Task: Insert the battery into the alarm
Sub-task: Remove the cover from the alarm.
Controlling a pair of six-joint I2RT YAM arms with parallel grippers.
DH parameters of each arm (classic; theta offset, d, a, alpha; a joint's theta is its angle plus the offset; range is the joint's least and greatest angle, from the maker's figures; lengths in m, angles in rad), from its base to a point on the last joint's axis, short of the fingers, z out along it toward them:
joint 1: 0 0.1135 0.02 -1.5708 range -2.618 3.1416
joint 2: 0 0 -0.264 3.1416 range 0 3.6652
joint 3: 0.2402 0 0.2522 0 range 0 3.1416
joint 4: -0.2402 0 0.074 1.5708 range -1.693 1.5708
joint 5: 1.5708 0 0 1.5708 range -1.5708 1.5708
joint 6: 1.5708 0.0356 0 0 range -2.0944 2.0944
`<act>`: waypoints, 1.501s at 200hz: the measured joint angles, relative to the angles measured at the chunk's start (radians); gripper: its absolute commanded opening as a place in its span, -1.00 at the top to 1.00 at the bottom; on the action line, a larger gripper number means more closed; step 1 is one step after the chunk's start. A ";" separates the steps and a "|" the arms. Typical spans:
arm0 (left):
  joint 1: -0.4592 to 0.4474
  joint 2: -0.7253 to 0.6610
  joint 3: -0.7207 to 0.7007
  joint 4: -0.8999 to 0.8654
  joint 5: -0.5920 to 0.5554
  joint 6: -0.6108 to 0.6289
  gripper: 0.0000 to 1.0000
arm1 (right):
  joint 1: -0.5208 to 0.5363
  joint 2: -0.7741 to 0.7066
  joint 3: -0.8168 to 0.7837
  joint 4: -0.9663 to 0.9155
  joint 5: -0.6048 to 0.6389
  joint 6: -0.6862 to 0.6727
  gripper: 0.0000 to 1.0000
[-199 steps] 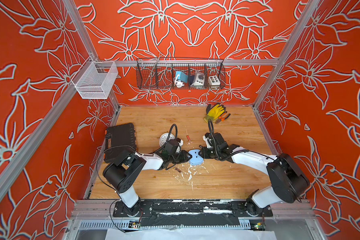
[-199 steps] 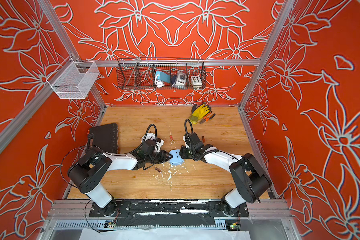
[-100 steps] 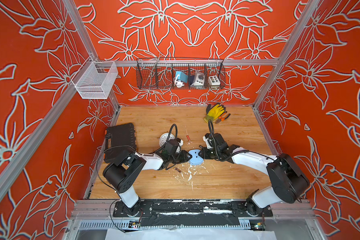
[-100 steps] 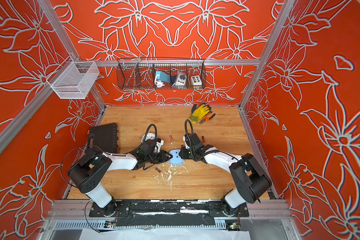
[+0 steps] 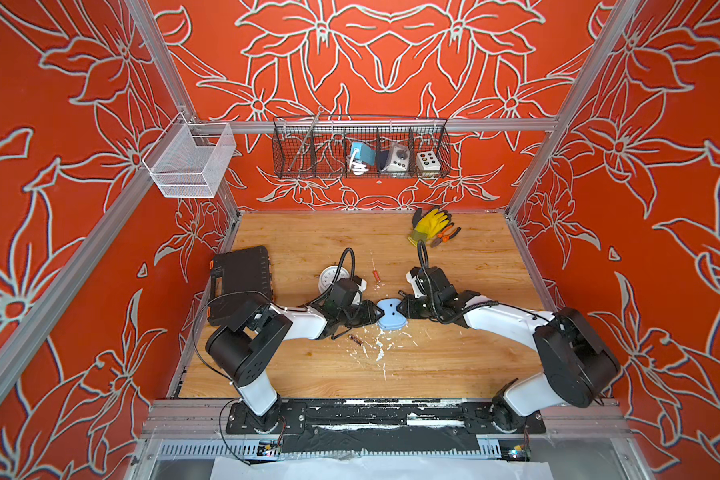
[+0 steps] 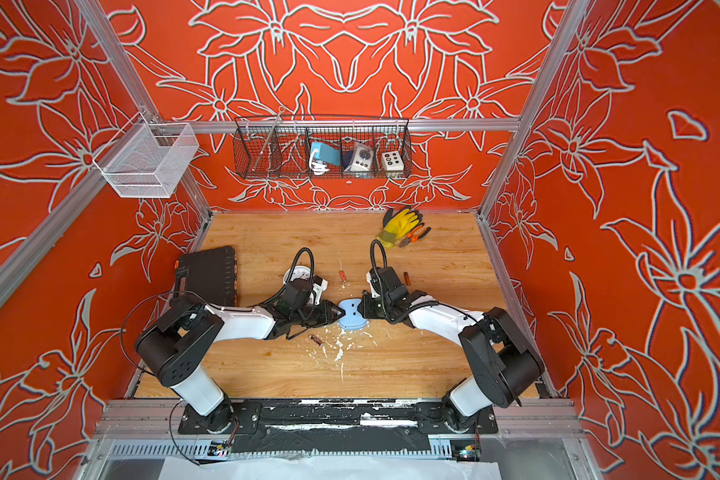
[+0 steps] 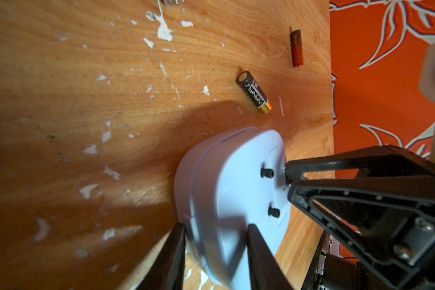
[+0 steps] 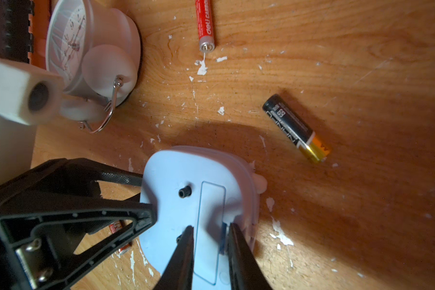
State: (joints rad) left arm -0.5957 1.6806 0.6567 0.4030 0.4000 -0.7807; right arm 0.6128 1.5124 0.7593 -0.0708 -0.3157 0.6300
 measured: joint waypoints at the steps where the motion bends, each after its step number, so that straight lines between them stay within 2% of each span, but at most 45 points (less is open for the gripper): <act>1: 0.000 0.000 0.000 0.000 0.000 0.000 0.32 | 0.000 0.000 0.000 0.000 0.000 0.000 0.47; 52: 0.000 0.000 0.003 -0.005 0.000 0.003 0.33 | 0.000 -0.006 -0.018 0.018 -0.012 0.016 0.49; 82: 0.000 0.000 0.003 -0.006 0.001 0.003 0.33 | -0.006 -0.006 -0.024 0.029 -0.035 0.032 0.58; 116: 0.000 0.000 0.003 -0.006 0.001 0.003 0.33 | -0.013 -0.003 -0.027 0.034 -0.037 0.044 0.75; 147: 0.000 0.000 0.003 -0.007 0.001 0.003 0.33 | -0.017 0.000 -0.028 0.033 -0.032 0.048 1.00; 300: 0.000 0.000 0.011 -0.022 -0.006 0.011 0.32 | -0.016 -0.027 -0.032 0.048 -0.024 0.056 1.00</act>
State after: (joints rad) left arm -0.5957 1.6810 0.6678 0.3813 0.3935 -0.7692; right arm 0.5968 1.4857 0.7269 -0.0231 -0.3401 0.6861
